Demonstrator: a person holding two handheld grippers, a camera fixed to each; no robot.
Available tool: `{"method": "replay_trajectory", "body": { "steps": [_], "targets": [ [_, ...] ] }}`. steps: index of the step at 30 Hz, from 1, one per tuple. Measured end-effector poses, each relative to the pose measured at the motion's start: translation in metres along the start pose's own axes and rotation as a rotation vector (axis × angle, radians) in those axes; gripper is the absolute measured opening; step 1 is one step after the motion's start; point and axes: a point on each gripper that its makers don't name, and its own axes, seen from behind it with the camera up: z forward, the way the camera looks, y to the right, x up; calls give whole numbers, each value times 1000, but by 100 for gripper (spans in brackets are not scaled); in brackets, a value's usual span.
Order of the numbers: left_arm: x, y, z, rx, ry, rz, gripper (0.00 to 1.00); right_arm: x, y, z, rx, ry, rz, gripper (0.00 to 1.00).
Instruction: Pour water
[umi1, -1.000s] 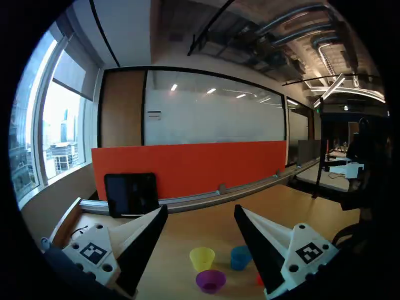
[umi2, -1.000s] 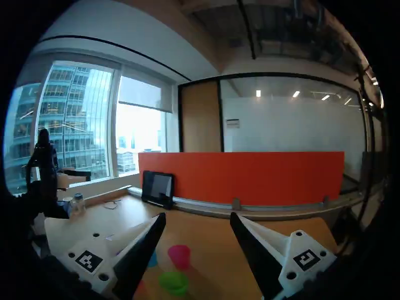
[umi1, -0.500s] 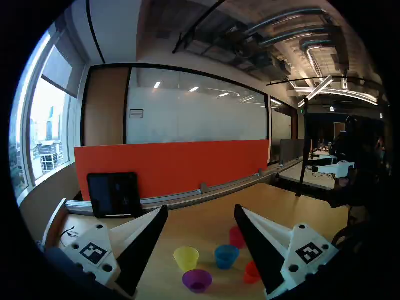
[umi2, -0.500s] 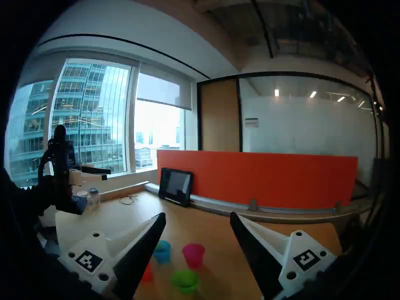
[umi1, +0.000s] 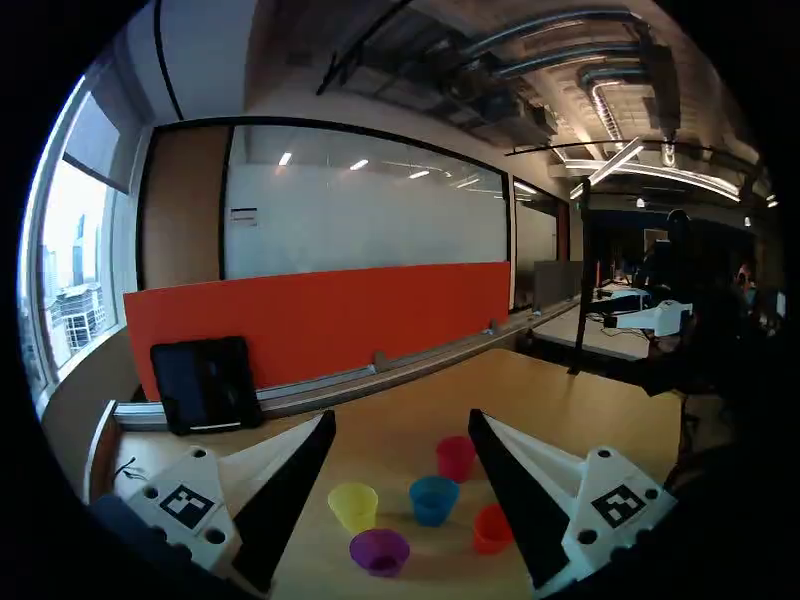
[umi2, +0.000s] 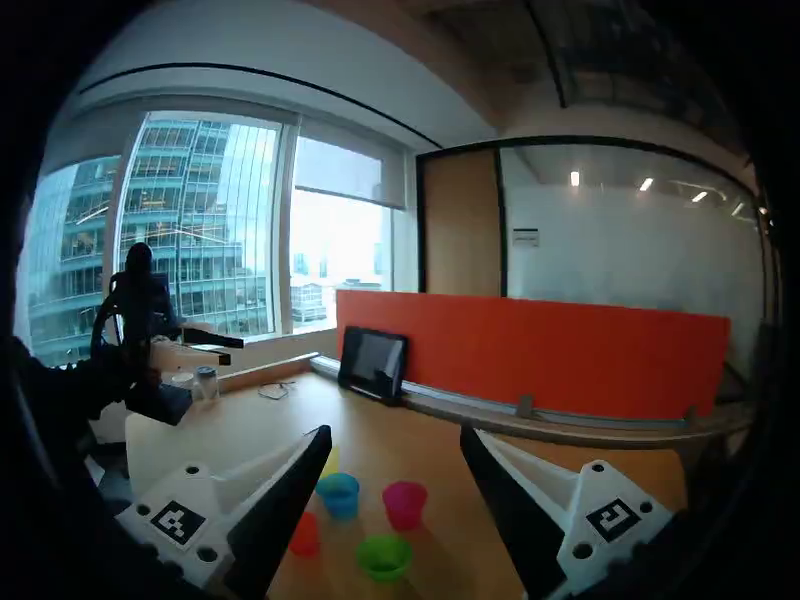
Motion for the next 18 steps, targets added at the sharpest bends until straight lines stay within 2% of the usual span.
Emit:
{"method": "replay_trajectory", "body": {
  "steps": [6,12,18],
  "targets": [
    [-8,7,1,-46,-45,4,99,-10,-8,-1,45,-70,-8,100],
    [-20,9,6,-71,-86,9,99,-22,-9,0,60,-126,-36,99],
    [-32,10,12,-89,-119,17,99,-35,-8,1,77,-167,-37,99]
  ]
}}
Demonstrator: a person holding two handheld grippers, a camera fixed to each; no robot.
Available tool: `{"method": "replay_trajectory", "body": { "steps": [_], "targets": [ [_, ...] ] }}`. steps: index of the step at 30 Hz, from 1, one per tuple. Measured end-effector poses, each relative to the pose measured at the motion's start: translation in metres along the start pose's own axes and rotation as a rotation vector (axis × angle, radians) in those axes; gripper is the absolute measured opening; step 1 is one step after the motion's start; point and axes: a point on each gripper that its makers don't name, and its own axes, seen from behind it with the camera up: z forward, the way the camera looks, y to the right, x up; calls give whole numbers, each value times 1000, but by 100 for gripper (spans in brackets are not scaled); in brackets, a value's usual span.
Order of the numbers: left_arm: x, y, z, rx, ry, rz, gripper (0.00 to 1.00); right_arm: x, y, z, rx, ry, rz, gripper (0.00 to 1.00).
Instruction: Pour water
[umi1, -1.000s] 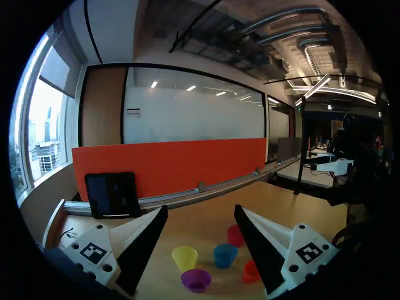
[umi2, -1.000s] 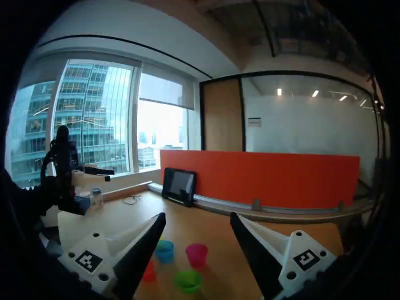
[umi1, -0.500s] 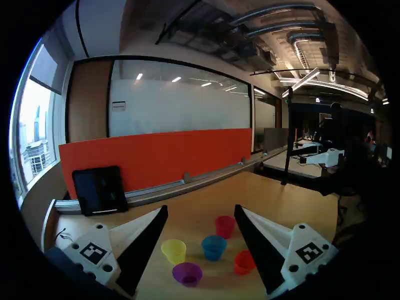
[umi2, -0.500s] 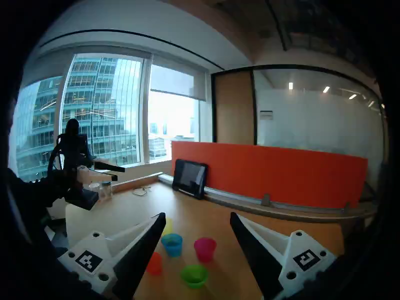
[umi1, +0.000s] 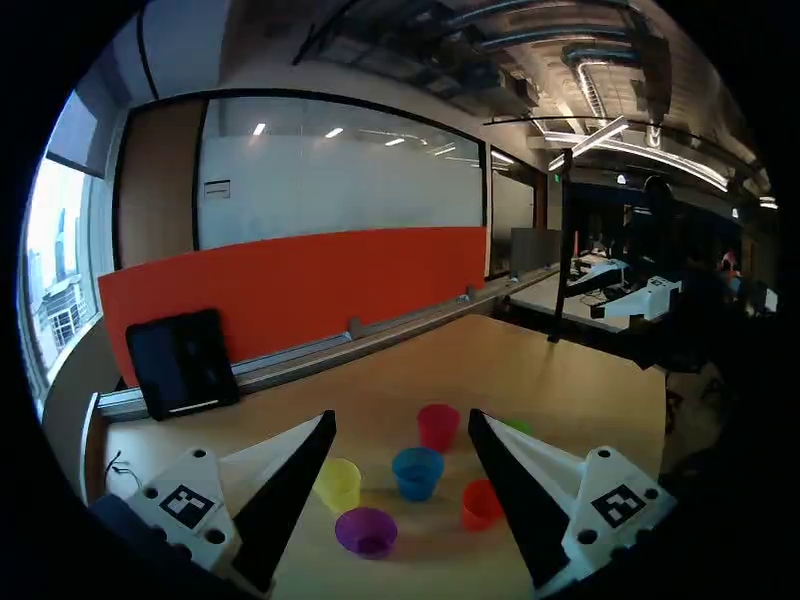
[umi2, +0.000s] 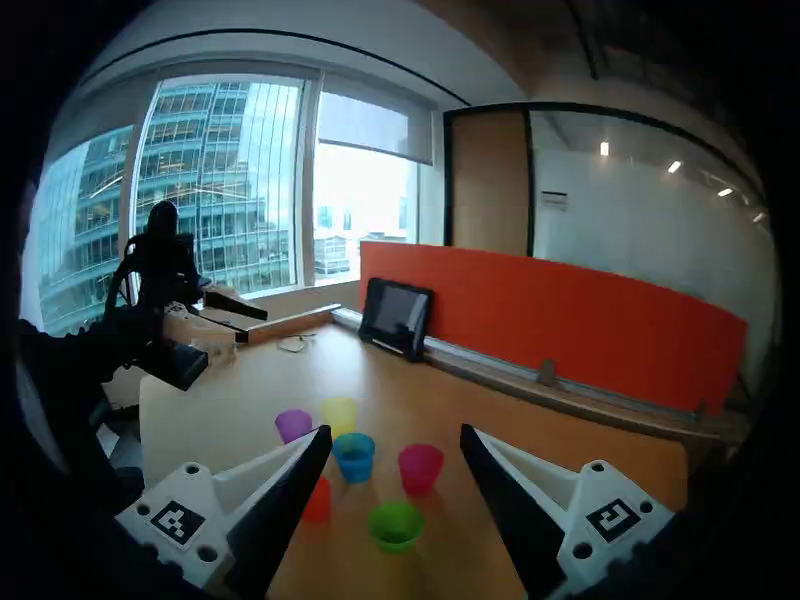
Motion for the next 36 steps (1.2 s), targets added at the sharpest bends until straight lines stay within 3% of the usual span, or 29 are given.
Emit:
{"method": "replay_trajectory", "body": {
  "steps": [36],
  "targets": [
    [-96,11,66,-48,-222,80,99,-109,7,37,24,-200,-29,100]
  ]
}}
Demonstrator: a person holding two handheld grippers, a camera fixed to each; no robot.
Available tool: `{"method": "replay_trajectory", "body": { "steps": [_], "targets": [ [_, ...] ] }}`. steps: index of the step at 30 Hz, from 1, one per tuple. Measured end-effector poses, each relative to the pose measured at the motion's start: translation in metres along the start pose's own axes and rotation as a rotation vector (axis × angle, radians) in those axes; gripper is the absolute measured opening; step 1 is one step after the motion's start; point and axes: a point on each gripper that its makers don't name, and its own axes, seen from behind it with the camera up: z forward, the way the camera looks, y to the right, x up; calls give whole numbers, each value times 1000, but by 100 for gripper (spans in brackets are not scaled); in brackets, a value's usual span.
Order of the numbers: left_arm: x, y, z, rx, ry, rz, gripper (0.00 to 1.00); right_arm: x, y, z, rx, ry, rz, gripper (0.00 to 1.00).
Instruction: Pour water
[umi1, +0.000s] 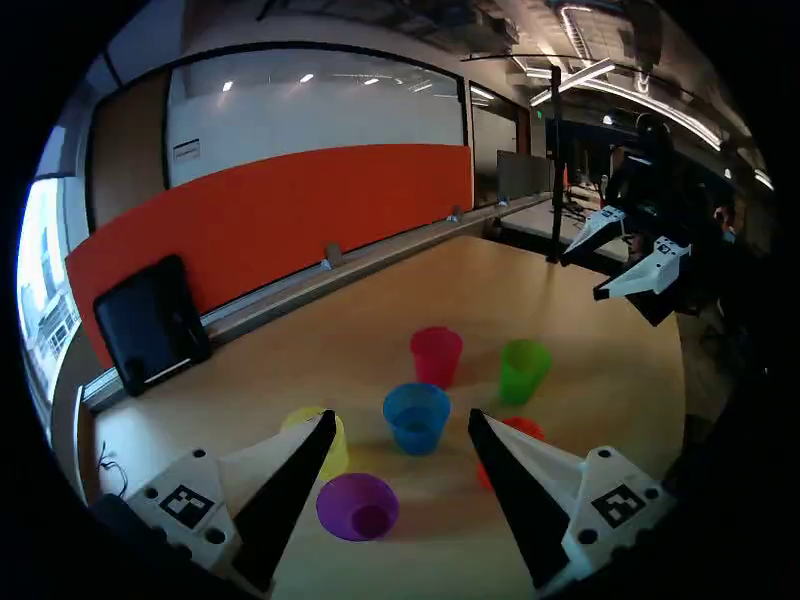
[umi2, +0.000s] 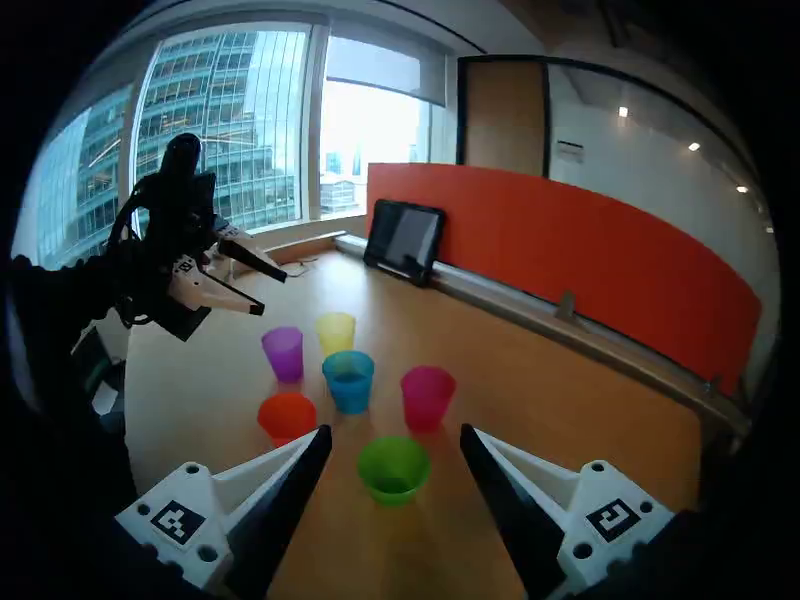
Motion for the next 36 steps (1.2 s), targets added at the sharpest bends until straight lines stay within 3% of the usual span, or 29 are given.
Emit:
{"method": "replay_trajectory", "body": {
  "steps": [22,36],
  "targets": [
    [-40,8,48,-36,-114,7,99,-54,3,33,10,-84,-12,100],
    [-58,10,69,-49,-173,-2,99,-83,4,48,18,-131,-32,99]
  ]
}}
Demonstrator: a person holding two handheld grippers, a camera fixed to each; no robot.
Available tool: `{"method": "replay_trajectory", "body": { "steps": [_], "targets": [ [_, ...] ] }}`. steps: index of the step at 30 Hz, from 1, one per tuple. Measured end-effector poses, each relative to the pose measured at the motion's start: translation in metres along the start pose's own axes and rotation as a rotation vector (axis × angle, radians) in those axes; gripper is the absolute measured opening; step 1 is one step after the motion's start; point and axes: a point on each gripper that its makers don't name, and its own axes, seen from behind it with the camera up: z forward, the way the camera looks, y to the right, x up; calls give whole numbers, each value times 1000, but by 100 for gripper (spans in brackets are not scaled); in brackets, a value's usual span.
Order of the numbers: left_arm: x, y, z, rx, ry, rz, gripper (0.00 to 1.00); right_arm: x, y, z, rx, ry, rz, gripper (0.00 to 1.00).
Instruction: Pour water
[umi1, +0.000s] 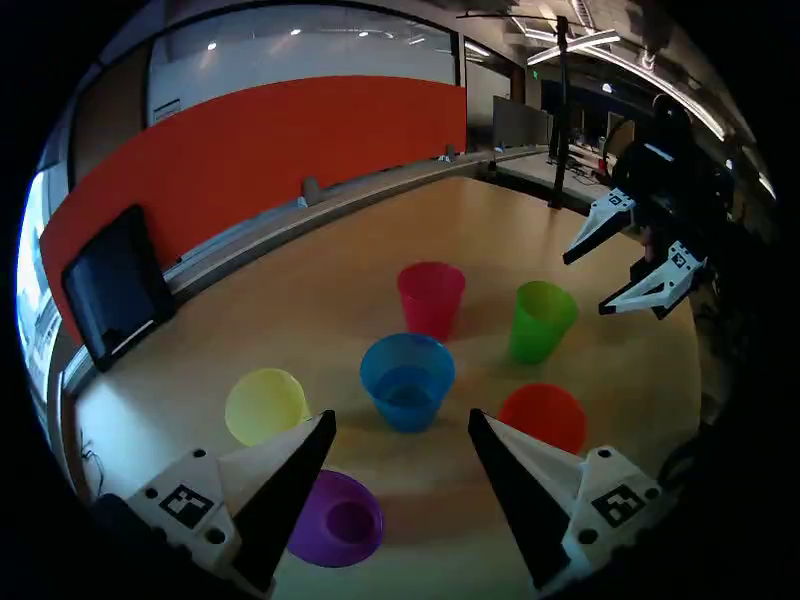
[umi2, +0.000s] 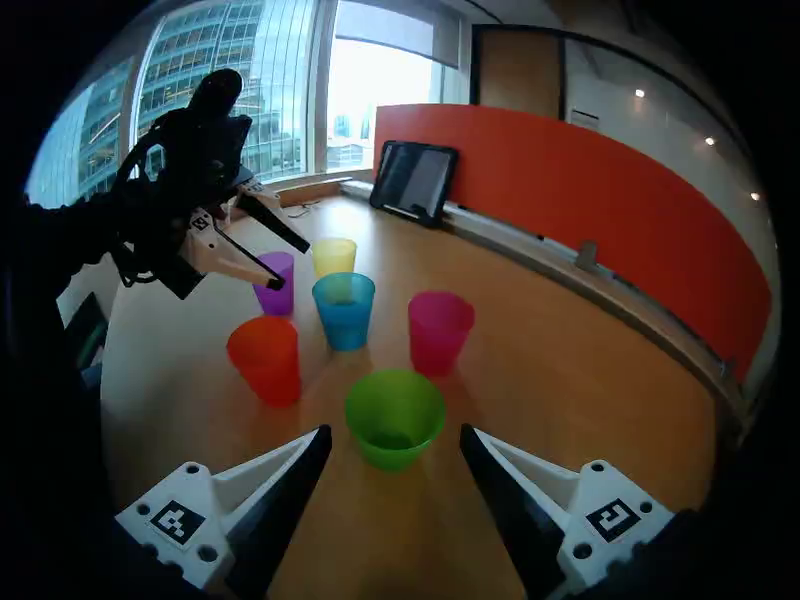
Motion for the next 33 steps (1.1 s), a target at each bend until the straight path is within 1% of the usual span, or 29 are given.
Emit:
{"method": "replay_trajectory", "body": {
  "steps": [15,24,33],
  "targets": [
    [-6,-1,16,-7,-32,-10,99,-11,1,13,-4,-24,-5,99],
    [-7,0,24,-14,-43,-9,99,-18,3,26,-6,-41,-2,99],
    [-7,1,31,-18,-50,-10,99,-20,0,45,16,-48,5,99]
  ]
}}
